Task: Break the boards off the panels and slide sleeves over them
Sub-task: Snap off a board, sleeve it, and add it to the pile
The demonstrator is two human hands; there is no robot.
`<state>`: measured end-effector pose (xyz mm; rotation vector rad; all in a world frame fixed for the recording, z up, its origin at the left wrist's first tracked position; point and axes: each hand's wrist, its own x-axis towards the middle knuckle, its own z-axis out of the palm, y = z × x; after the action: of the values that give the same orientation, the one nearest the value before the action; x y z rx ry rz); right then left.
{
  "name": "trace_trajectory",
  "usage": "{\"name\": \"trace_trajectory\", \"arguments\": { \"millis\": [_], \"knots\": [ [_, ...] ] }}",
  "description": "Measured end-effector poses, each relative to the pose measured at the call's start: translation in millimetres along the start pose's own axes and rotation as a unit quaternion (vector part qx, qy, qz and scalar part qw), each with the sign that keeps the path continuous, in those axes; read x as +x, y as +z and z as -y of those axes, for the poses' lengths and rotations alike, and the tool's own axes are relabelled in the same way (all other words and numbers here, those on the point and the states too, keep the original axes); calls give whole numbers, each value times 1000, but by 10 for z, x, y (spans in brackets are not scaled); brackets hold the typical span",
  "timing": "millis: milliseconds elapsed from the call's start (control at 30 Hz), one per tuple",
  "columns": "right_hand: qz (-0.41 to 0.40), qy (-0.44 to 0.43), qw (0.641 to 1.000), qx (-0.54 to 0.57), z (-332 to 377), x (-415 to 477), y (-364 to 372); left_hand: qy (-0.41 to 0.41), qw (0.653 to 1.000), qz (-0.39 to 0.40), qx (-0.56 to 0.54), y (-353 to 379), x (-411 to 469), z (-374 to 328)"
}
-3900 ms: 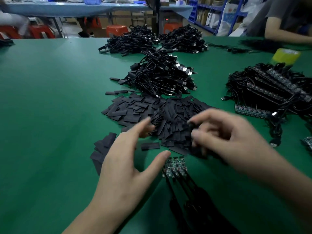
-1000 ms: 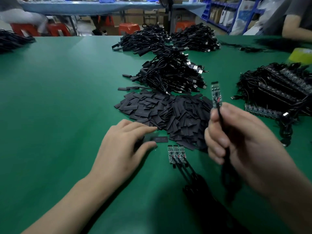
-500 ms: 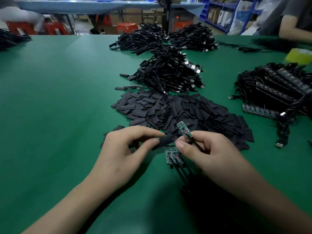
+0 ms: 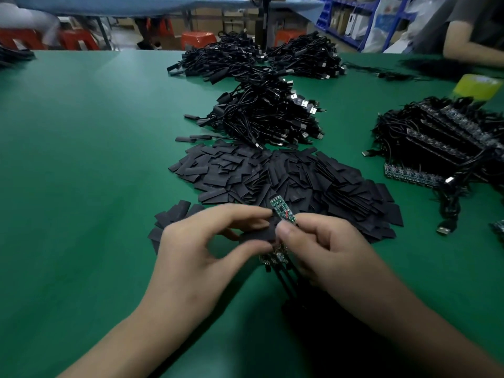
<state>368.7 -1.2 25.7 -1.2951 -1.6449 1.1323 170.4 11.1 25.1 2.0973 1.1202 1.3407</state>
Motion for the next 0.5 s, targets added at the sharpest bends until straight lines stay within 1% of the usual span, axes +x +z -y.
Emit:
{"name": "trace_trajectory", "arguments": {
  "millis": [67,167,233,333,500],
  "knots": [
    [-11,18,1000,11,-12,16,-58,-43,998,-16,-39,-22,6,27],
    [-16,13,1000,-2,-20,24,-132,-68,996,-27,-58,-31,12,57],
    [5,8,1000,-2,-12,19,-164,-73,995,-26,-62,-26,15,76],
    [42,2,998,-36,26,-2,-177,-75,995,-26,-63,-28,21,91],
    [57,-10,994,-87,121,-31,-155,-56,997,-18,-51,-35,8,79]
  ]
}}
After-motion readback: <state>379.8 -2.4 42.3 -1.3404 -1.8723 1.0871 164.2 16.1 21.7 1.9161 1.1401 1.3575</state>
